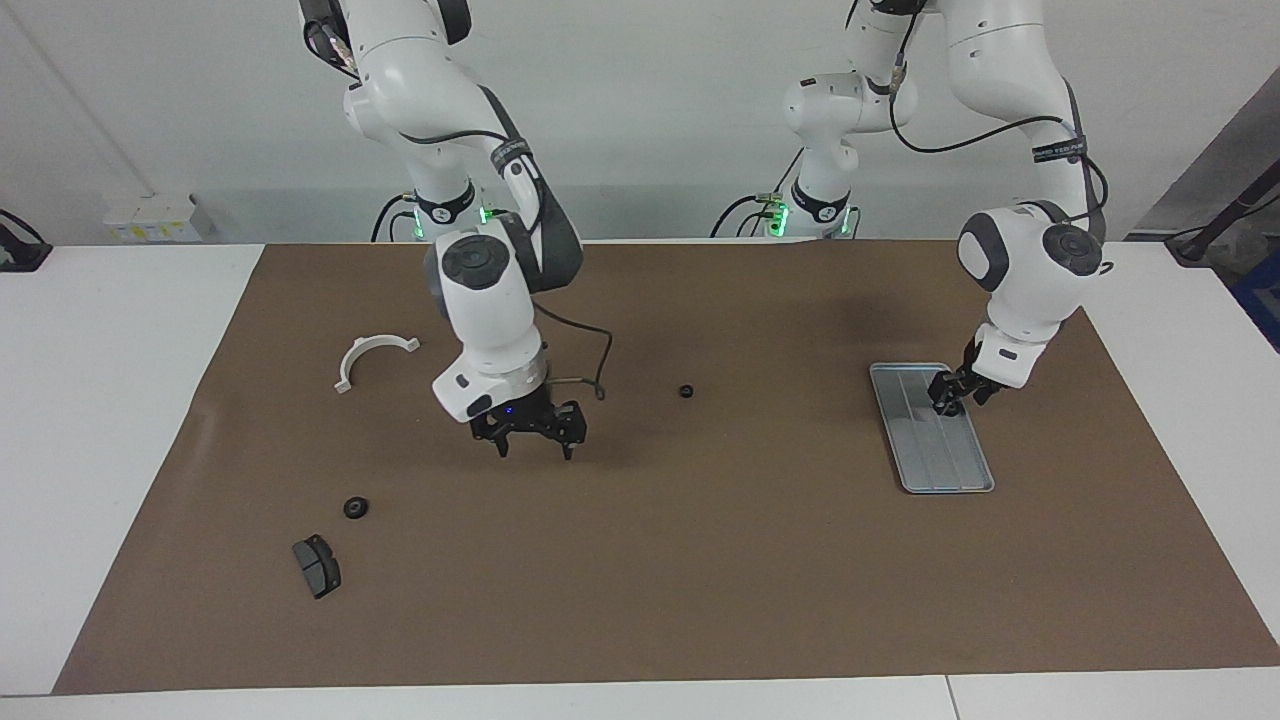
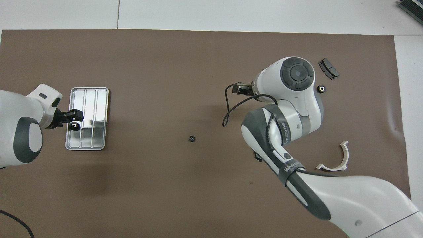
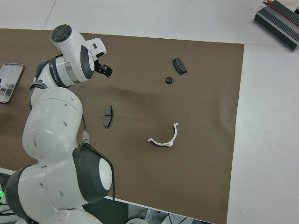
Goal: Place bearing gear from tray to pile
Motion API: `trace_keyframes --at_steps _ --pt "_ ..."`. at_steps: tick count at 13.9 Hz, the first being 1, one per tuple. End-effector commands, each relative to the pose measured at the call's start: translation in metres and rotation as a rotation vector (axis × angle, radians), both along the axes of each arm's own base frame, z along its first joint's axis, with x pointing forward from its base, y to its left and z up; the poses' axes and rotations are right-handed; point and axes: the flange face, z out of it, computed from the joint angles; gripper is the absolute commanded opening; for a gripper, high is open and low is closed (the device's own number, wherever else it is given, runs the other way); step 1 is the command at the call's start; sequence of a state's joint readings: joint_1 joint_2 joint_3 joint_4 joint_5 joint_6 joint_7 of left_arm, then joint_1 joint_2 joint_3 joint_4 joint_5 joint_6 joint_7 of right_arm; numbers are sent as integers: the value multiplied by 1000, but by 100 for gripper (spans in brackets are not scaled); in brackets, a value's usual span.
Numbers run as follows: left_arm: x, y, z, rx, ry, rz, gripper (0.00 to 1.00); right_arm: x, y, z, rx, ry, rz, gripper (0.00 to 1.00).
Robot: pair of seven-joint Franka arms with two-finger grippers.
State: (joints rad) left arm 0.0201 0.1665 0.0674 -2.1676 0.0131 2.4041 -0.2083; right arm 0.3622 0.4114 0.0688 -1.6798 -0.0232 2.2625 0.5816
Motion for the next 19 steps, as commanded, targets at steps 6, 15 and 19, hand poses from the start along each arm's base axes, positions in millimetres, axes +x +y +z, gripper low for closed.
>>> trace_keyframes --at_steps 6,15,19 --pt "-23 -4 -20 -39 -102 346 77 -72 141 -39 -7 72 8 100" --pt "-25 -5 -25 -39 -96 346 46 -110 179 -83 -27 109 24 78" --pt "-25 -7 -27 -39 -93 341 35 -115 178 -87 -31 111 32 66"
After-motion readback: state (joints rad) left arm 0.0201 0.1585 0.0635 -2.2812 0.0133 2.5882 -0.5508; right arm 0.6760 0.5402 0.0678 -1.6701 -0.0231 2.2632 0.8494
